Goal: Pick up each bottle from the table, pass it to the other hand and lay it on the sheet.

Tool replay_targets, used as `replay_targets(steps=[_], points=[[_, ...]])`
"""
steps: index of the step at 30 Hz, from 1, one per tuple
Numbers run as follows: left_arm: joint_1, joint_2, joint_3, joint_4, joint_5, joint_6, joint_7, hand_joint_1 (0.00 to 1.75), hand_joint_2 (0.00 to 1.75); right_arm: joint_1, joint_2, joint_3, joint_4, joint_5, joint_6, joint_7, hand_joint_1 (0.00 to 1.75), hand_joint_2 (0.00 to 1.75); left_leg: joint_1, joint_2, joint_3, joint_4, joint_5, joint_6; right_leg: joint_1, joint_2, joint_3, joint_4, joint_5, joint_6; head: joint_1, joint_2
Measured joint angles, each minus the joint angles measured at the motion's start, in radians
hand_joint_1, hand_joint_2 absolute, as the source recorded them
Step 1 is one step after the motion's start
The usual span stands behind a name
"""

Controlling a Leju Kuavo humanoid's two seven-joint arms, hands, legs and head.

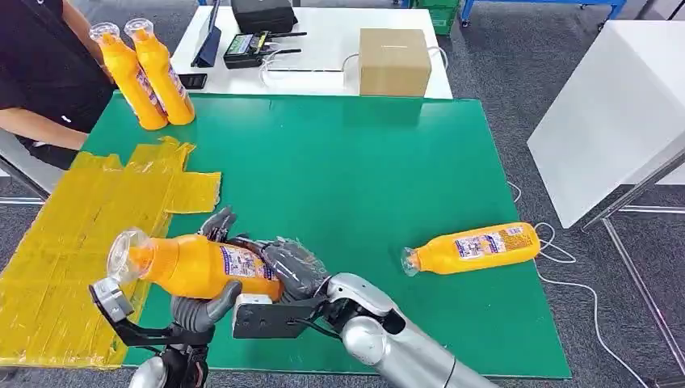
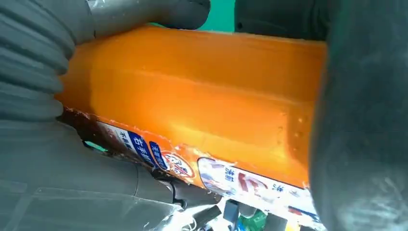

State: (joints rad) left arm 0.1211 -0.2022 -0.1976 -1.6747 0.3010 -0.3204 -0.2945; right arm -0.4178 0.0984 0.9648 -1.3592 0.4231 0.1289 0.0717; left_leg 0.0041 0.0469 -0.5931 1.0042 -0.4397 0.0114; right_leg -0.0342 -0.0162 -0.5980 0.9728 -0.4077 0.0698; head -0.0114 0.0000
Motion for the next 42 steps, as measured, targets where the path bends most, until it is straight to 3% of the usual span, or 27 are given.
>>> replay_targets(steps=[11,12,14,15,17,18,22,26,34,42], points=[[0.002,-0.001,0.008,0.0,0.016,-0.001,-0.008,1.75,1.75,0.006,0.002,0.0,0.001,0.011,0.0,-0.006,1.75,1.75,0.0,0.0,0.0,0.0,0.0,0.0,0.0,0.0,0.0,0.0,0.0,0.0,0.0,0.0],[0.002,-0.001,0.008,0.0,0.018,-0.001,-0.009,1.75,1.75,0.006,0.002,0.0,0.001,0.011,0.0,-0.006,1.5,1.75,0.0,0.0,0.0,0.0,0.0,0.0,0.0,0.0,0.0,0.0,0.0,0.0,0.0,0.0],[0.003,-0.001,0.008,0.0,0.019,-0.001,-0.011,1.75,1.75,0.008,0.002,0.0,0.001,0.011,-0.001,-0.006,1.5,1.75,0.0,0.0,0.0,0.0,0.0,0.0,0.0,0.0,0.0,0.0,0.0,0.0,0.0,0.0],[0.004,-0.001,0.008,0.0,0.019,0.001,-0.013,1.75,1.75,0.009,0.002,-0.002,0.001,0.014,-0.002,-0.006,0.0,1.75,0.0,0.0,0.0,0.0,0.0,0.0,0.0,0.0,0.0,0.0,0.0,0.0,0.0,0.0],[0.005,-0.003,0.008,0.0,0.006,0.013,-0.021,1.75,1.75,0.011,-0.001,-0.002,0.001,0.02,-0.008,-0.004,0.0,1.75,0.0,0.0,0.0,0.0,0.0,0.0,0.0,0.0,0.0,0.0,0.0,0.0,0.0,0.0],[0.005,-0.004,0.008,0.0,-0.007,0.02,-0.026,1.75,1.75,0.012,-0.004,-0.002,0.0,0.023,-0.011,-0.003,0.0,0.0,0.0,0.0,0.0,0.0,0.0,0.0,0.0,0.0,0.0,0.0,0.0,0.0,0.0,0.0],[0.005,-0.006,0.008,-0.01,-0.173,0.126,-0.077,1.75,1.75,0.061,-0.036,-0.008,-0.035,0.066,-0.074,0.005,0.0,0.0,0.0,0.0,0.0,0.0,0.0,0.0,0.0,-0.001,0.0,0.0,0.0,0.0,0.0,0.0],[0.01,-0.005,0.033,-0.046,-0.415,0.32,-0.141,1.75,1.75,0.18,-0.107,-0.072,-0.166,0.145,-0.157,0.003,0.0,0.0,0.0,-0.002,-0.001,0.0,0.0,0.0,-0.001,-0.001,0.0,0.0,0.0,0.0,0.0,0.0],[0.015,0.003,0.07,-0.079,-0.464,0.358,-0.153,1.75,1.75,0.278,-0.169,-0.144,-0.311,0.174,-0.168,0.0,0.0,0.0,0.0,-0.002,-0.001,0.0,0.0,0.0,0.0,0.0,0.0,0.0,0.0,0.0,0.0,0.0],[0.04,0.035,0.172,-0.09,-0.938,0.7,-0.158,1.75,1.75,0.418,-0.254,-0.271,-0.493,0.23,-0.228,-0.041,0.0,0.0,0.0,-0.002,-0.001,0.0,-0.001,0.0,0.0,-0.001,0.0,0.0,0.0,0.0,0.0,0.0]])
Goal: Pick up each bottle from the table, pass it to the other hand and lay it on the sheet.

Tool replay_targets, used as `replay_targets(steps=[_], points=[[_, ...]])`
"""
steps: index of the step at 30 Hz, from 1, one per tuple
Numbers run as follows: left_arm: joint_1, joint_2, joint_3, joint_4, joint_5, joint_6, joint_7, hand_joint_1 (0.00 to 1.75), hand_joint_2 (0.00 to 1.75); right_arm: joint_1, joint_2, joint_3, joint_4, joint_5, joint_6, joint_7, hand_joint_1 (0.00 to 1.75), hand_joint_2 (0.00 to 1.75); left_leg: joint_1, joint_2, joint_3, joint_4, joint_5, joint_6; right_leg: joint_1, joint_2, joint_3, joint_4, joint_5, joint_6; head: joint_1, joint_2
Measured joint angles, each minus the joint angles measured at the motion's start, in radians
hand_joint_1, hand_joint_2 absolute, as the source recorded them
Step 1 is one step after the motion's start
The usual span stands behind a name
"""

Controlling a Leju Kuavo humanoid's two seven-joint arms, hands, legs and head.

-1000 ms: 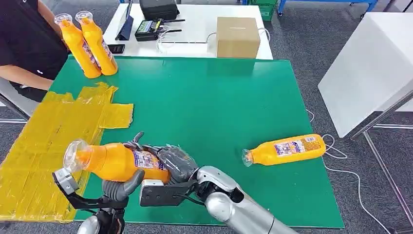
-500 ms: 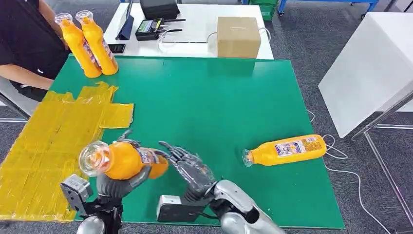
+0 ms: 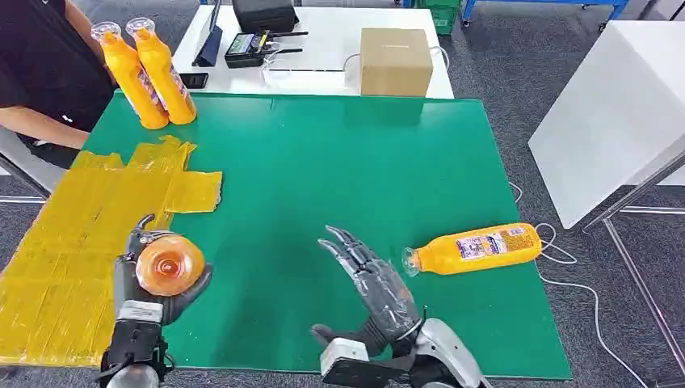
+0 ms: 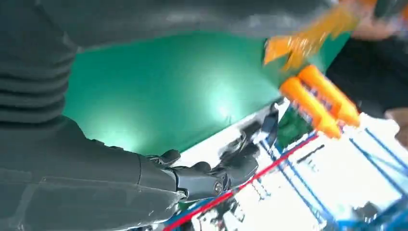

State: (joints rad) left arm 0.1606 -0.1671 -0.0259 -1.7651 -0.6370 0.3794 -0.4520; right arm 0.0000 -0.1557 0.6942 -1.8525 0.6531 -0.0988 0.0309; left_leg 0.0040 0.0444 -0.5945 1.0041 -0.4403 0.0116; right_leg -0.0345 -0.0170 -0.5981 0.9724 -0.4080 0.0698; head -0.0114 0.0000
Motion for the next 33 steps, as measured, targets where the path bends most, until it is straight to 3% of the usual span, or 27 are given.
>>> replay_targets(steps=[3,7,10,14,15,20,21,25,26,33], points=[[0.0,0.027,0.039,0.017,-0.301,0.124,0.084,1.75,1.75,0.041,-0.041,-0.053,-0.055,0.003,0.002,-0.016,0.0,0.0,0.0,0.0,0.0,0.0,0.0,0.0,0.0,0.0,0.0,0.0,0.0,0.0,0.0,0.0],[-0.002,0.098,0.055,0.099,-0.722,0.175,0.312,1.75,1.75,0.08,-0.113,-0.133,-0.116,0.0,0.014,-0.021,0.0,0.0,0.0,0.0,0.001,0.0,-0.001,0.0,0.0,0.0,0.0,-0.001,0.0,0.0,0.0,0.0],[-0.02,0.148,0.055,0.191,-0.828,0.174,0.407,1.75,1.75,0.1,-0.154,-0.189,-0.15,-0.013,0.034,-0.024,0.0,0.0,0.0,0.0,0.001,0.0,0.0,0.0,0.0,0.0,0.0,0.0,0.0,0.0,0.0,0.0],[-0.02,0.148,0.055,0.191,-0.829,0.174,0.407,1.75,1.75,0.1,-0.154,-0.19,-0.15,-0.013,0.034,-0.024,0.0,0.0,0.0,0.0,0.001,0.0,0.0,0.0,0.0,0.0,0.0,0.0,0.0,0.0,0.0,0.0],[-0.022,0.148,0.055,0.197,-0.832,0.174,0.412,1.75,1.75,0.101,-0.156,-0.192,-0.151,-0.014,0.034,-0.024,0.0,1.75,0.0,0.0,0.001,0.0,0.0,0.0,0.0,0.0,0.0,0.0,0.0,0.0,0.0,0.0],[-0.142,0.233,0.034,0.486,-0.882,0.099,0.479,1.75,1.75,0.11,-0.222,-0.258,-0.183,0.004,0.063,-0.023,0.0,1.75,0.0,0.0,0.002,0.0,0.0,0.0,0.0,0.0,0.001,0.0,0.0,0.0,0.0,0.0],[-0.154,0.237,0.032,0.498,-0.879,0.096,0.479,0.0,1.75,0.11,-0.228,-0.261,-0.185,0.005,0.063,-0.022,0.0,1.75,0.0,0.0,0.002,0.0,0.0,0.0,0.0,0.0,0.002,0.0,0.0,0.0,0.0,0.0],[-0.181,0.249,0.023,0.541,-0.897,0.09,0.501,0.0,1.75,0.116,-0.248,-0.273,-0.192,0.016,0.063,-0.014,0.0,1.75,0.0,-0.001,0.002,0.0,0.0,0.0,-0.001,0.0,0.002,0.0,0.0,0.0,0.0,0.0],[-0.185,0.249,0.02,0.546,-0.905,0.087,0.516,0.0,0.0,0.121,-0.253,-0.279,-0.195,0.021,0.062,-0.008,0.0,1.75,0.0,-0.001,0.003,0.0,0.0,0.0,-0.001,-0.001,0.003,0.0,0.0,0.0,0.0,0.0],[-0.182,0.252,0.018,0.551,-0.824,0.104,0.519,0.0,0.0,0.239,-0.321,-0.422,-0.225,0.044,0.054,0.025,0.0,1.75,0.0,-0.002,0.005,0.0,0.0,0.0,-0.002,-0.001,0.005,0.0,0.0,0.0,0.0,0.0]])
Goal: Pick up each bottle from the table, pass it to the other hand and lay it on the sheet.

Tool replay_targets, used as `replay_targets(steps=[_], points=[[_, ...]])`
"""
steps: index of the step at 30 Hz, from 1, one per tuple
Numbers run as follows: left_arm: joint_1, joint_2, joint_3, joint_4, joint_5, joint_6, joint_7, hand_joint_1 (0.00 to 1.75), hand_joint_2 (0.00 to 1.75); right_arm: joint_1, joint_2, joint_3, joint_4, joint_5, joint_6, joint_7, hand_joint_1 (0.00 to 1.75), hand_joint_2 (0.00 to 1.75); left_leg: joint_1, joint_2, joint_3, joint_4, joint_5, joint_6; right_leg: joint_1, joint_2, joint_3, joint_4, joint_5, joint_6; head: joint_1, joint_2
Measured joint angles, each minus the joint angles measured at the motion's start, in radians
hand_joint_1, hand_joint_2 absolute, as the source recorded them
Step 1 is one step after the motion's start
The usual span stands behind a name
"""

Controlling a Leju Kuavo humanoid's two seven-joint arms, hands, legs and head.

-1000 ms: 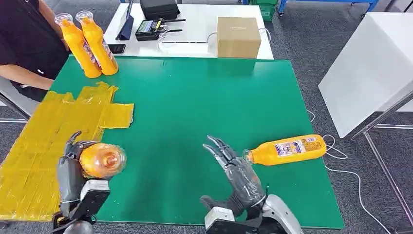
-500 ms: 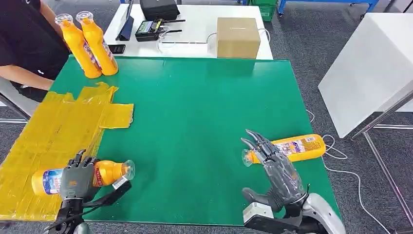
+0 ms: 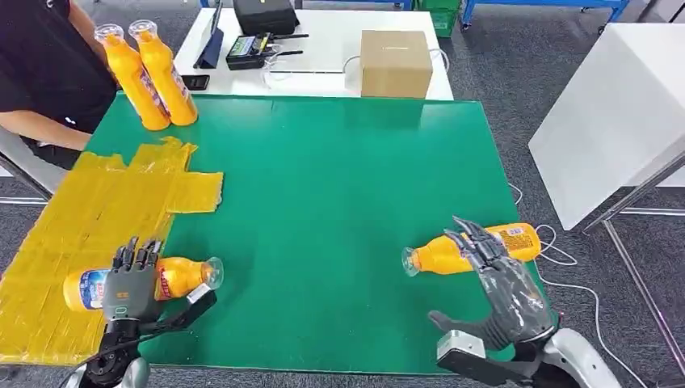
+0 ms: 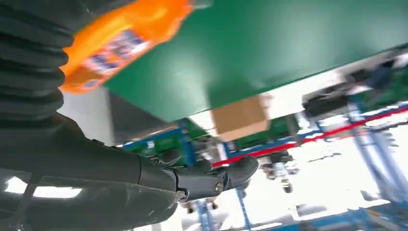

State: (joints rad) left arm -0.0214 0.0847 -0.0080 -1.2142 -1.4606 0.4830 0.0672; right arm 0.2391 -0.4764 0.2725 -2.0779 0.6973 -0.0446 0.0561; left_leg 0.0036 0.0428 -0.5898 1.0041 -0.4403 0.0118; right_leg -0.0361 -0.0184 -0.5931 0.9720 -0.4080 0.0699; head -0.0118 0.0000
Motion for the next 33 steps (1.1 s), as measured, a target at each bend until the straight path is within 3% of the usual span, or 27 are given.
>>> replay_targets(steps=[3,11,26,33], points=[[0.019,-0.007,0.008,-0.037,0.121,-0.014,-0.05,0.0,0.0,0.062,-0.003,-0.07,-0.004,0.02,0.0,0.009,0.0,1.75,0.0,0.0,0.0,0.0,0.0,0.0,0.0,0.0,0.0,0.0,0.0,0.0,0.0,0.0],[0.088,-0.013,0.01,-0.124,0.108,-0.04,-0.046,0.0,0.0,0.19,-0.002,-0.145,0.006,0.027,0.01,0.048,0.0,1.75,0.0,0.001,-0.001,0.0,-0.001,0.0,0.0,0.0,-0.002,0.0,0.0,0.0,0.0,0.0],[0.141,-0.029,0.01,-0.226,0.103,-0.037,-0.044,0.0,0.0,0.267,-0.008,-0.217,-0.005,0.033,-0.008,0.068,0.0,1.75,0.0,0.001,-0.002,0.0,-0.001,0.0,0.0,0.0,-0.002,0.0,0.0,0.0,0.0,0.0],[0.075,-0.021,0.008,-0.184,-0.048,-0.166,0.096,0.0,0.0,0.232,-0.007,-0.252,-0.01,0.055,0.026,0.032,0.0,1.75,0.0,0.0,-0.001,0.0,-0.001,0.0,0.0,0.0,-0.002,0.0,0.0,0.0,0.0,0.0]])
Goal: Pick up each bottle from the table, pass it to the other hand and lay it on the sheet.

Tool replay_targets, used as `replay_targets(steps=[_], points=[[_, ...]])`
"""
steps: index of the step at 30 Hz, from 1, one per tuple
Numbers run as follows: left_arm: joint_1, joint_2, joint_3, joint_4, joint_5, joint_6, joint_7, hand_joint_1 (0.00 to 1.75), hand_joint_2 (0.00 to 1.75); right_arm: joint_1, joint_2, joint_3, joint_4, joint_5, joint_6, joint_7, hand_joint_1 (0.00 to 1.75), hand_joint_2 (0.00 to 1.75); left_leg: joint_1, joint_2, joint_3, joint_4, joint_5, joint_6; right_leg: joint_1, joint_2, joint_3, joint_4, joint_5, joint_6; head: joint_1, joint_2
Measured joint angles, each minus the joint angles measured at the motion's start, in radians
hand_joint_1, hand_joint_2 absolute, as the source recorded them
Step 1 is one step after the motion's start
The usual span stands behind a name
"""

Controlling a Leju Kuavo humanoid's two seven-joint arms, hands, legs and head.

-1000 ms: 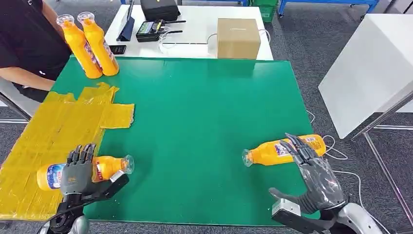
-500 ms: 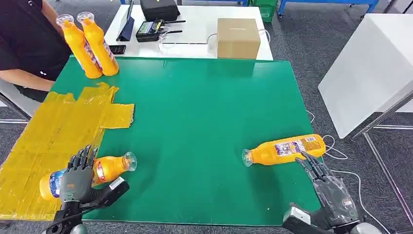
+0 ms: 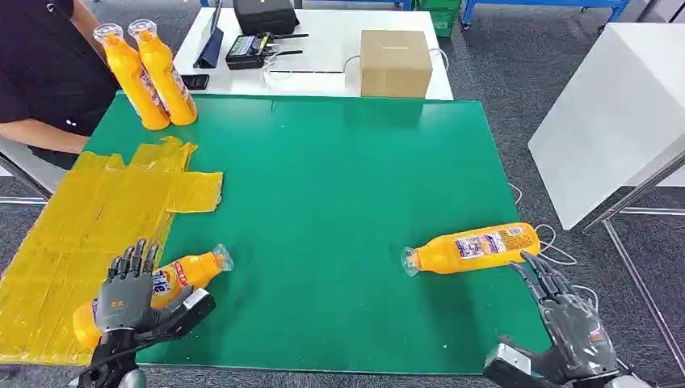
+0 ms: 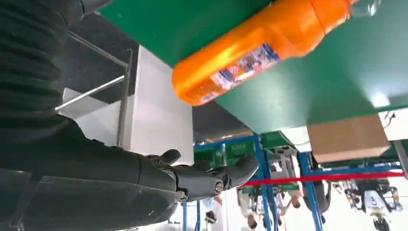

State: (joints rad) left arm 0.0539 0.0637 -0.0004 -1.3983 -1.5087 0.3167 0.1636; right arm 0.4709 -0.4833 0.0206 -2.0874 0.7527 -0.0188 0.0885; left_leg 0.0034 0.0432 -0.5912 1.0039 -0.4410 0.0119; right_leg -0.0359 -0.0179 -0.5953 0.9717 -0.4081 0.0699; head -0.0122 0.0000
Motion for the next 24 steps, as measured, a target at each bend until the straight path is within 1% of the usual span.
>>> replay_targets(steps=[2,6,10,12,14,17,22,23,24], points=[[-0.038,0.01,0.0,0.058,-0.041,-0.006,0.034,0.0,0.0,-0.026,0.002,-0.009,0.0,-0.002,0.022,-0.01,0.0,1.75,0.0,0.0,0.0,0.0,0.001,0.0,0.0,0.0,0.0,0.0,0.001,0.0,0.0,0.0],[-0.086,0.034,-0.017,0.168,-0.061,0.043,0.09,0.0,0.0,-0.055,0.008,-0.01,0.0,-0.003,0.034,-0.018,0.0,1.75,0.0,0.001,0.001,0.0,0.001,0.0,0.0,0.0,0.001,0.0,0.001,0.0,0.0,0.0],[-0.11,0.048,-0.027,0.211,-0.063,0.052,0.102,0.0,0.0,-0.063,0.01,-0.01,0.0,-0.003,0.034,-0.019,0.0,1.75,0.0,0.0,0.002,0.0,0.001,0.0,0.0,0.0,0.002,0.0,0.0,0.0,0.0,0.0],[-0.114,0.062,-0.051,0.217,-0.063,0.062,0.141,0.0,0.0,-0.064,0.01,-0.01,0.0,-0.005,0.034,-0.019,0.0,1.75,0.0,0.001,0.002,0.0,0.001,0.0,0.0,0.0,0.001,0.0,0.0,0.0,0.001,0.0],[-0.117,0.076,-0.08,0.226,-0.061,0.101,0.17,0.0,0.0,-0.062,0.008,-0.011,0.0,-0.005,0.031,-0.019,0.0,1.75,0.0,0.001,0.002,0.0,0.001,0.0,0.0,0.0,0.001,0.0,0.0,0.0,0.0,0.0],[-0.102,0.062,-0.068,0.217,-0.04,0.209,0.109,0.0,0.0,-0.036,0.008,-0.018,-0.01,-0.002,0.014,-0.019,0.0,1.75,0.0,0.001,0.001,0.0,0.001,0.0,0.0,0.0,0.001,0.0,0.0,0.0,0.0,0.0],[-0.089,0.036,-0.044,0.186,-0.012,0.237,0.065,0.0,0.0,-0.014,0.008,-0.027,-0.023,0.0,0.006,-0.018,0.0,1.75,0.0,0.001,0.001,0.0,0.001,0.0,0.0,0.0,0.001,0.0,0.0,0.0,0.0,0.0],[-0.083,0.027,-0.035,0.176,0.05,0.266,0.02,0.0,0.0,-0.01,0.009,-0.028,-0.024,-0.003,0.015,-0.008,0.0,1.75,0.0,0.001,0.001,0.0,0.001,0.0,0.0,0.0,0.0,0.0,0.0,0.0,0.0,0.0],[-0.071,0.011,-0.024,0.155,0.161,0.295,-0.06,0.0,0.0,0.001,0.011,-0.03,-0.024,-0.004,0.024,0.004,0.0,1.75,0.0,0.001,0.001,0.0,0.001,0.0,0.0,0.0,0.001,0.0,0.0,0.0,0.0,0.0]])
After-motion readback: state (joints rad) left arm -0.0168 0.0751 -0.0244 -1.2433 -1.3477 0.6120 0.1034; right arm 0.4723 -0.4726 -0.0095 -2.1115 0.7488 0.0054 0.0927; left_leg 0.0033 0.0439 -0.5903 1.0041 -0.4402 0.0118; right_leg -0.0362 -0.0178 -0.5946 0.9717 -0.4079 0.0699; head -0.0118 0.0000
